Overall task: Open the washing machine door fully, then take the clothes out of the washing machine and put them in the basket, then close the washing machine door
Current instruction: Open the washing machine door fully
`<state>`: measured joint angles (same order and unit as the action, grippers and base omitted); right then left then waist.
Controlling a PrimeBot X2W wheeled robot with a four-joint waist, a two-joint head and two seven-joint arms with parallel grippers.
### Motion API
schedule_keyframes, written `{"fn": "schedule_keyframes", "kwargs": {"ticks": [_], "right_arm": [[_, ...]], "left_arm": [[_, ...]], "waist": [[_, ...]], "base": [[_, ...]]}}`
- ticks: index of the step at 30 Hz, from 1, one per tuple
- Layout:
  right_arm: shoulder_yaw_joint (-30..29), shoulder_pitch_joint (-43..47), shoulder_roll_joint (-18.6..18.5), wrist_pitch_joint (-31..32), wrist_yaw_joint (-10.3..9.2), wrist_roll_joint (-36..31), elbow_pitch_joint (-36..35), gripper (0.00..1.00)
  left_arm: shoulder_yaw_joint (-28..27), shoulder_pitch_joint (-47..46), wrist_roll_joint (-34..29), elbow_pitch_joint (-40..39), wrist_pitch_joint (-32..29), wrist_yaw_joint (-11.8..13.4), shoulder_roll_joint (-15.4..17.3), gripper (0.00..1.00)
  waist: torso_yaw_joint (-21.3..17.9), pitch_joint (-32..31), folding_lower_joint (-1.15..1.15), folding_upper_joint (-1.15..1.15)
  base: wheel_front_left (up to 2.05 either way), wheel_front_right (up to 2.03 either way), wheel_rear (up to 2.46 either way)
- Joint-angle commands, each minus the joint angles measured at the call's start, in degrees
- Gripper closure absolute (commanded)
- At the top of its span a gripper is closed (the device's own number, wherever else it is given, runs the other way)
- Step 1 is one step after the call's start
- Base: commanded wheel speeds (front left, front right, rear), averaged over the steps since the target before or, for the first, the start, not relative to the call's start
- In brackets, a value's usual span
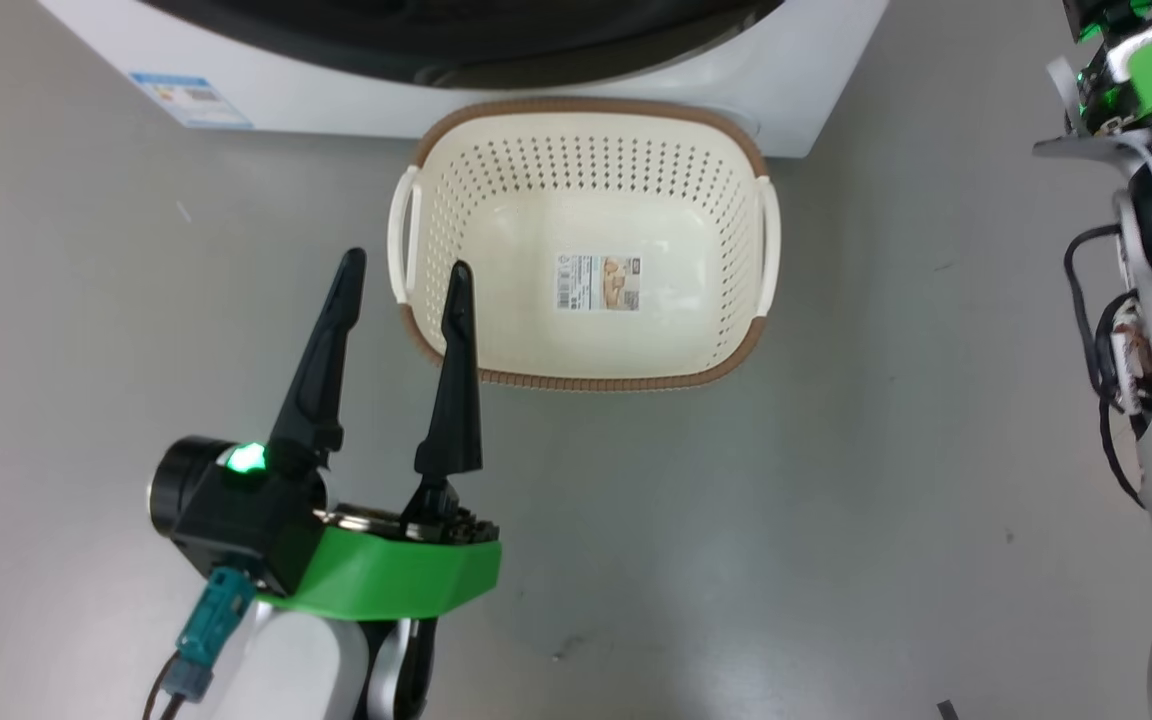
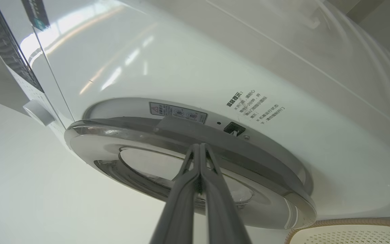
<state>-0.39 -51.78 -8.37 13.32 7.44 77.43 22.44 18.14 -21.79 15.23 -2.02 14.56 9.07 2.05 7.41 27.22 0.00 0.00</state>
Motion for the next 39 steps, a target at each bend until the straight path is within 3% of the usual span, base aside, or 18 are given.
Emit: {"fn": "schedule_keyframes", "kwargs": {"ticks": [1,14,29,39], "right_arm": [[-0.1,-2.1,0.5,2.0,0.05,1.9,-0.6,1.0],[-2.5,-12.2,-0.5,12.7,0.05,9.8,7.0,1.0],[-1.8,-22.3,-1.0,17.8,0.05,10.5,15.5,1.0],[-1.8,-24.6,-0.8,20.0,0.05,11.2,17.3,1.0]], "left_arm": [[-1.4,-1.3,0.5,-1.6,0.4,0.2,0.8,0.0],[0.0,-2.8,0.8,-2.5,0.4,0.2,0.8,0.0],[0.7,-3.7,0.8,-3.3,0.4,0.6,0.8,0.0],[0.8,-3.7,1.1,-3.0,0.4,0.7,0.8,0.0]], "waist": [[1.1,1.4,0.0,0.0],[2.8,5.9,0.0,0.0],[4.6,9.0,0.0,0.0],[5.1,9.4,0.0,0.0]], "base": [[0.0,0.0,0.0],[0.0,0.0,0.0],[0.0,0.0,0.0],[0.0,0.0,0.0]]}}
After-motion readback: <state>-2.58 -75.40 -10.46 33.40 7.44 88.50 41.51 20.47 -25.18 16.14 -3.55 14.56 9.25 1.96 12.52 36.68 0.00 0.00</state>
